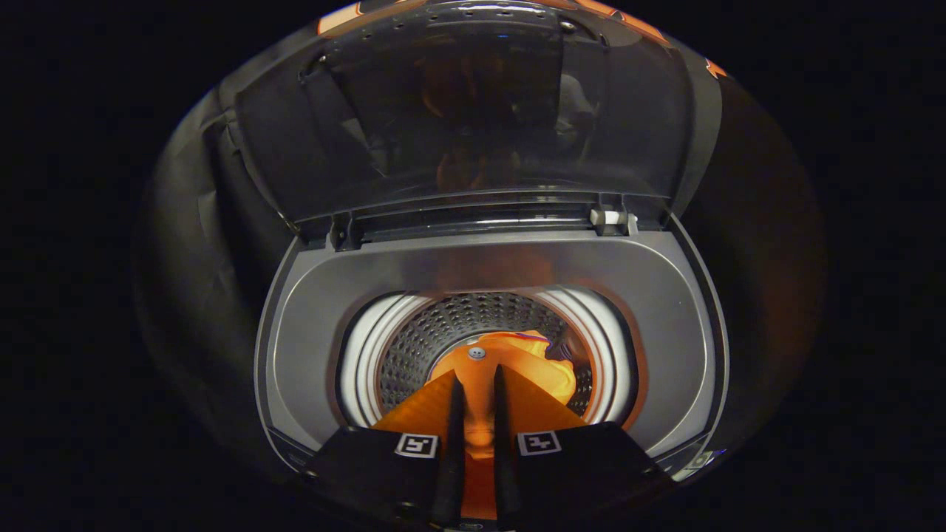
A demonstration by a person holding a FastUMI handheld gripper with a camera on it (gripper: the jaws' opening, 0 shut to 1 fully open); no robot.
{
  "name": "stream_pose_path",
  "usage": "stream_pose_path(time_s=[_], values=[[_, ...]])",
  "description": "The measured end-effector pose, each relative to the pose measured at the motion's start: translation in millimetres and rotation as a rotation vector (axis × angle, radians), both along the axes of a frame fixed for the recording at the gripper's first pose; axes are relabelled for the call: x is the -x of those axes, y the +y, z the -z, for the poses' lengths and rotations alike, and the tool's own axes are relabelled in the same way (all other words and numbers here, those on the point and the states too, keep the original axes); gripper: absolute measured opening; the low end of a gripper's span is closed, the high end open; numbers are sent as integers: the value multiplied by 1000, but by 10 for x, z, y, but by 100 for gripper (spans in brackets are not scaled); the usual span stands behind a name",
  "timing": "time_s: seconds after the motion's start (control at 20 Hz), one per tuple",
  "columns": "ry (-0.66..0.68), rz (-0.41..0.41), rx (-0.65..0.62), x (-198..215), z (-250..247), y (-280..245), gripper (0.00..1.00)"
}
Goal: Put the clothes into the washing machine and then close the washing machine lid.
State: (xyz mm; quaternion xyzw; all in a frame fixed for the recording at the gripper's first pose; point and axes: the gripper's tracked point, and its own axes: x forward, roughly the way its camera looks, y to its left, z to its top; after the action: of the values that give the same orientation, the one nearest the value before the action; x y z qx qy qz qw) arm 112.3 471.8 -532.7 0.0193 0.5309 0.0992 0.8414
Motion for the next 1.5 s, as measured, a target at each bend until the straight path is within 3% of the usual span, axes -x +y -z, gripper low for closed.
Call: stream_pose_path(time_s=[0.2,0.55,0.8,0.95,1.35,1.5], values=[[15,14,-19,37,5,14,29],[-3,22,-8,57,-65,-29,99],[-42,35,-27,81,-276,-57,99],[-150,40,-59,-28,-694,-53,99],[-642,43,-203,-845,-2992,-44,98],[-740,48,-227,-1184,-3678,-66,98]])
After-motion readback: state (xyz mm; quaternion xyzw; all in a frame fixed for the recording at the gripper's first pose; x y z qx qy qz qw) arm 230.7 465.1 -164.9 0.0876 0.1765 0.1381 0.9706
